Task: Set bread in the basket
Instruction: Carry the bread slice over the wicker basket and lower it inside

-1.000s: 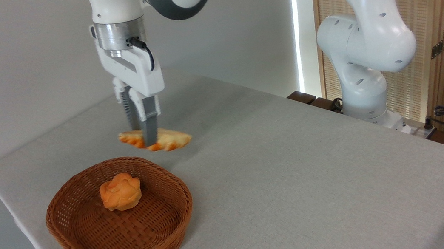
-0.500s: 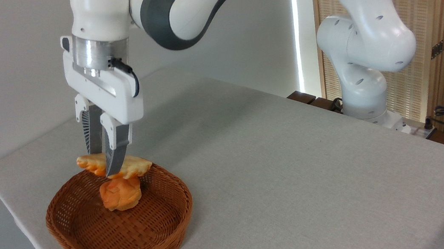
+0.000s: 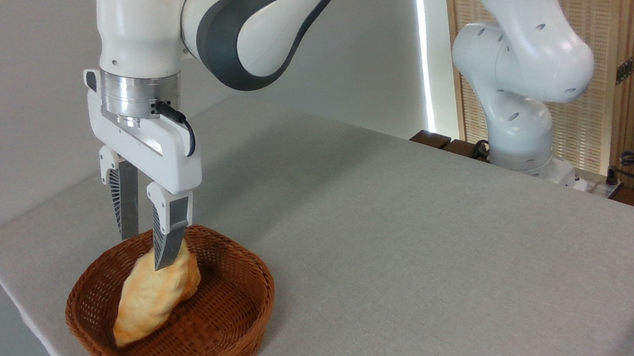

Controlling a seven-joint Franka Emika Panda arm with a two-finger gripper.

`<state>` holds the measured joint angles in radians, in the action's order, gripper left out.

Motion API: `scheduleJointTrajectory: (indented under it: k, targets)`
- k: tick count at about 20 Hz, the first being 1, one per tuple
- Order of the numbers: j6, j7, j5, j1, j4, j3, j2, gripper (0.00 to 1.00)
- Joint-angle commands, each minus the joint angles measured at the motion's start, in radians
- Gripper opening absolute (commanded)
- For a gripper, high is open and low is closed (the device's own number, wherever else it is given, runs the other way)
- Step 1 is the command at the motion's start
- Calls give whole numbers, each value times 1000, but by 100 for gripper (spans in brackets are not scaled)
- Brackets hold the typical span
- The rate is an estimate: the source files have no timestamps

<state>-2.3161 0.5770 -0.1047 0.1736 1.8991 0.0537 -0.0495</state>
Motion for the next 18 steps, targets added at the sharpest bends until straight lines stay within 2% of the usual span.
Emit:
scheduleJointTrajectory:
  k: [1,3,5,9,11,15,18]
  targets:
    - [-13,-9,-6,6,-14,-6,-6,100]
    - [18,-17,-6,6,-14,-8,8,100]
    - [116,-16,-6,6,-24,-8,25,100]
    - [409,-14,3,6,-176,-9,31,100]
    - [496,-16,26,4,-222,-38,33,100]
    - [570,-19,48,6,-224,-58,36,100]
    - [573,-64,48,4,-224,-60,36,100]
